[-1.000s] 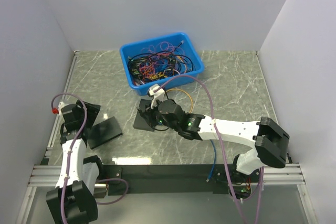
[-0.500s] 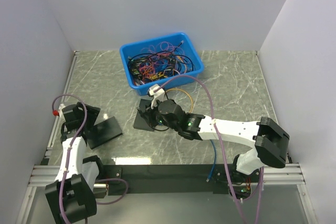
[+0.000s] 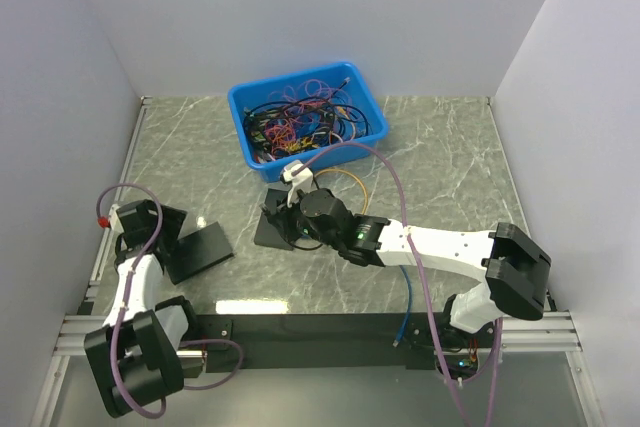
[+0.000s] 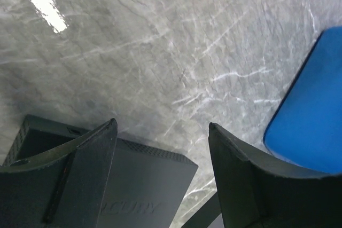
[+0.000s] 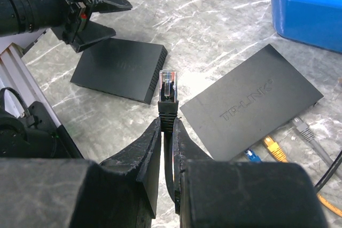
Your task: Insert the plug into the switch port
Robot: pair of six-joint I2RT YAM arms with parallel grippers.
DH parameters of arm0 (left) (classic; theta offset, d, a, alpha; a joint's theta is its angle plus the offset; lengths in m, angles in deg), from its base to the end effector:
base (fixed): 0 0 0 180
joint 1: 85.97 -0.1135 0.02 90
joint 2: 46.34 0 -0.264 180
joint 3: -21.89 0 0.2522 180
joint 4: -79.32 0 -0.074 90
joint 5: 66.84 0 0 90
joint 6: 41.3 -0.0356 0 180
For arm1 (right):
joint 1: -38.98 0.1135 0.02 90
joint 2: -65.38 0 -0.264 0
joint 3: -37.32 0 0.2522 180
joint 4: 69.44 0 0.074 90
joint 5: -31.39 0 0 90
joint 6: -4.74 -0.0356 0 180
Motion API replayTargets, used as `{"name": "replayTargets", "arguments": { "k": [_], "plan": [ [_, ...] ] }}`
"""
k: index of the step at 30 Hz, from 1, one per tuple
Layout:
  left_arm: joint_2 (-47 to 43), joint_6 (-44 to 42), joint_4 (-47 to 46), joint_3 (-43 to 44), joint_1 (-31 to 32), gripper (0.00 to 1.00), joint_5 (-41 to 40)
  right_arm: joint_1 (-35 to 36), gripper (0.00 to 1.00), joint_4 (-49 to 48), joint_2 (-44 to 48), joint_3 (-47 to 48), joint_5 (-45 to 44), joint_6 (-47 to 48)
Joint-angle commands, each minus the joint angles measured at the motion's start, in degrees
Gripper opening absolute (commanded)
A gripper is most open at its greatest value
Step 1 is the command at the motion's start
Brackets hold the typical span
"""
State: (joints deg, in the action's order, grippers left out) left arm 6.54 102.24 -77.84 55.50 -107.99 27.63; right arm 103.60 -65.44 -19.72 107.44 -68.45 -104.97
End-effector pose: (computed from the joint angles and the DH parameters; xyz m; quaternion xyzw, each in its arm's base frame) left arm 0.1679 0.0649 0.1674 -0.5470 0.7315 -0.1445 0.3806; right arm 0.1530 0.3084 0.2759 -0.2637 0.7686 0.3367 0.4758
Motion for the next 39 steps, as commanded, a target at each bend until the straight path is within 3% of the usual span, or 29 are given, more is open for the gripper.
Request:
{"name": "replayTargets", "arguments": {
  "k": [1,11,18,27,35,39],
  "plan": [
    [2.13,0.43,-0.03,0.18,-0.57,0.75,-1.13,-0.02,0.0,-0.79,-0.07,2.7,-0.61,-0.25],
    [2.14,0.25,3.03,1.49,-0.83,0.71,-3.94,-0.02,0.0,-0.52,0.46,2.53,-0.88,-0.25],
    [-11.57,1.83,5.51,-1.13,0.22,0.73,-9.13,-0.02,0.0,0.09,0.55,2.97,-0.44,-0.33],
    [-2.09,4.03,9.28,0.45,1.1,0.72,-9.91,-0.02,0.0,0.27,0.64,3.06,0.88,-1.13],
    [-2.08,6.23,13.33,2.03,3.91,0.73,-16.33,0.07,0.0,0.79,0.99,2.97,0.97,-1.3],
    [-6.2,7.28,17.27,4.66,6.81,0.79,-22.29,-0.02,0.0,1.32,0.29,3.32,0.97,-1.65]
  ]
}}
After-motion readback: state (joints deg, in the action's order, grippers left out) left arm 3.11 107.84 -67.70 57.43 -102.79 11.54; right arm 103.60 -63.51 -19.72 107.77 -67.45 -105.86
